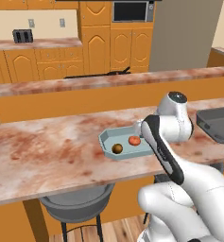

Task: Place the cold items (mango and squash) from the fridge in one tupperware on the dining counter. Place the warm items (kebab skewer and hot dog) in the stove area in another tupperware.

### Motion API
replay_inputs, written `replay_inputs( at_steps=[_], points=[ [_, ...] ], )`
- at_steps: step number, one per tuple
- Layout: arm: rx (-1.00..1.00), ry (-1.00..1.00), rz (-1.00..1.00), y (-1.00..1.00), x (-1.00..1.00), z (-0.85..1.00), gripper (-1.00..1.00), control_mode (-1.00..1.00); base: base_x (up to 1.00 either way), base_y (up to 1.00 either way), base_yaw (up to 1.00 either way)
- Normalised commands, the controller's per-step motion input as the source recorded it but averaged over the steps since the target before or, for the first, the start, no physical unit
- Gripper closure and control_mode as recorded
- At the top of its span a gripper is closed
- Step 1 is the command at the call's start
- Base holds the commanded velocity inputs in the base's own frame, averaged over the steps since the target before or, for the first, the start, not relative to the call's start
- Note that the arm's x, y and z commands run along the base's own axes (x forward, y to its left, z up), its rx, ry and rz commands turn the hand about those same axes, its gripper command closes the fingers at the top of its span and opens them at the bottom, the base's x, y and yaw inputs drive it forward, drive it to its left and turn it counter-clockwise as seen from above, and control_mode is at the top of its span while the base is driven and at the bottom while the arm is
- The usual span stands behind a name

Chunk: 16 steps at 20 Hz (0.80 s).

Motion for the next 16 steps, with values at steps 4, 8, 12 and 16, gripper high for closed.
replay_inputs(
  at_steps=[4,8,12,16],
  points=[
    [-0.07,0.44,0.08,0.15,-0.91,0.61,-1.00,-1.00,0.00,0.00,0.00],
    [-0.31,0.34,-0.02,0.19,-0.36,0.60,-1.00,-1.00,0.00,0.00,0.00],
    [-0.12,-0.07,-0.02,-0.24,-0.46,-0.09,-1.00,-1.00,0.00,0.00,0.00],
    [0.19,-0.12,0.09,-0.42,-0.36,0.00,-1.00,-1.00,0.00,0.00,0.00]
  ],
)
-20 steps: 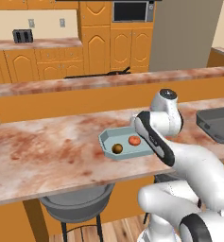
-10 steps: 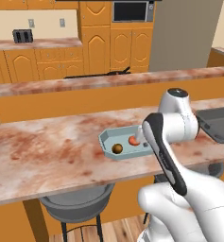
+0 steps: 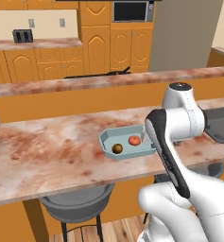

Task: Place the cold items (mango and squash) from the fridge in one tupperware on the dining counter. Place the warm items (kebab skewer and hot dog) in the stove area in another tupperware.

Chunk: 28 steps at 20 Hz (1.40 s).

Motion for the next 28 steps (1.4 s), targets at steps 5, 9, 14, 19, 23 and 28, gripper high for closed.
replay_inputs(
  at_steps=[5,9,14,19,23,28],
  points=[
    [0.13,-0.05,0.02,-0.11,-0.17,-0.05,-1.00,-1.00,0.00,0.00,0.00],
    [0.00,0.00,0.00,0.00,0.00,-0.06,-1.00,-1.00,0.00,0.00,0.00],
    [0.00,0.00,0.00,0.00,0.00,-0.01,-1.00,1.00,-0.39,0.08,0.01],
    [0.00,0.00,0.00,0.00,0.00,0.00,-1.00,1.00,-0.82,0.40,0.04],
    [0.00,0.00,0.00,0.00,0.00,0.00,-1.00,1.00,-0.63,0.91,0.01],
    [0.00,0.00,0.00,0.00,0.00,0.00,-1.00,1.00,-0.55,1.00,0.00]
  ],
)
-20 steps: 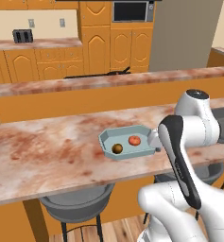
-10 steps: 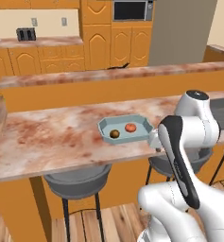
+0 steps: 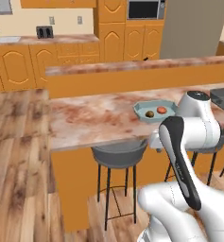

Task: Place the cold items (mango and squash) from the fridge in one tupperware on the dining counter. Place the warm items (kebab skewer and hot dog) in the stove area in another tupperware.

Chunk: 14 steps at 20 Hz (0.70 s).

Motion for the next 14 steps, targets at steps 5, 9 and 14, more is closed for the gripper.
replay_inputs(
  at_steps=[5,9,14],
  points=[
    [0.00,0.00,0.00,0.00,0.00,0.00,-1.00,1.00,-0.11,1.00,0.00],
    [0.00,0.00,0.00,0.00,0.00,0.00,-1.00,1.00,0.09,1.00,0.00],
    [0.00,0.00,0.00,0.00,0.00,0.00,-1.00,1.00,0.13,1.00,0.00]
  ],
)
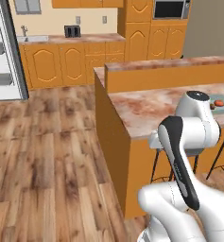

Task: Place the cold items (mango and squash) from the fridge in one tupperware on the dining counter. Place the warm items (kebab skewer and hot dog) in the stove area in another tupperware.

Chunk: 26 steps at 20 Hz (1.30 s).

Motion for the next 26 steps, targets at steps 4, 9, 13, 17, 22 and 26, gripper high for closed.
replay_inputs(
  at_steps=[4,9,13,17,22,26],
  points=[
    [0.00,0.00,0.00,0.00,0.00,0.00,-1.00,1.00,0.11,1.00,0.00],
    [0.00,0.00,0.00,0.00,0.00,0.00,-1.00,1.00,0.24,1.00,-0.19],
    [0.00,0.00,0.00,0.00,0.00,0.00,-1.00,1.00,0.73,1.00,-0.23],
    [0.00,0.00,0.00,0.00,0.00,0.00,-1.00,1.00,1.00,0.90,-0.21],
    [0.00,0.00,0.00,0.00,0.00,0.00,-1.00,1.00,1.00,0.14,0.00],
    [0.00,0.00,0.00,0.00,0.00,0.00,-1.00,1.00,1.00,-0.28,0.21]
  ],
)
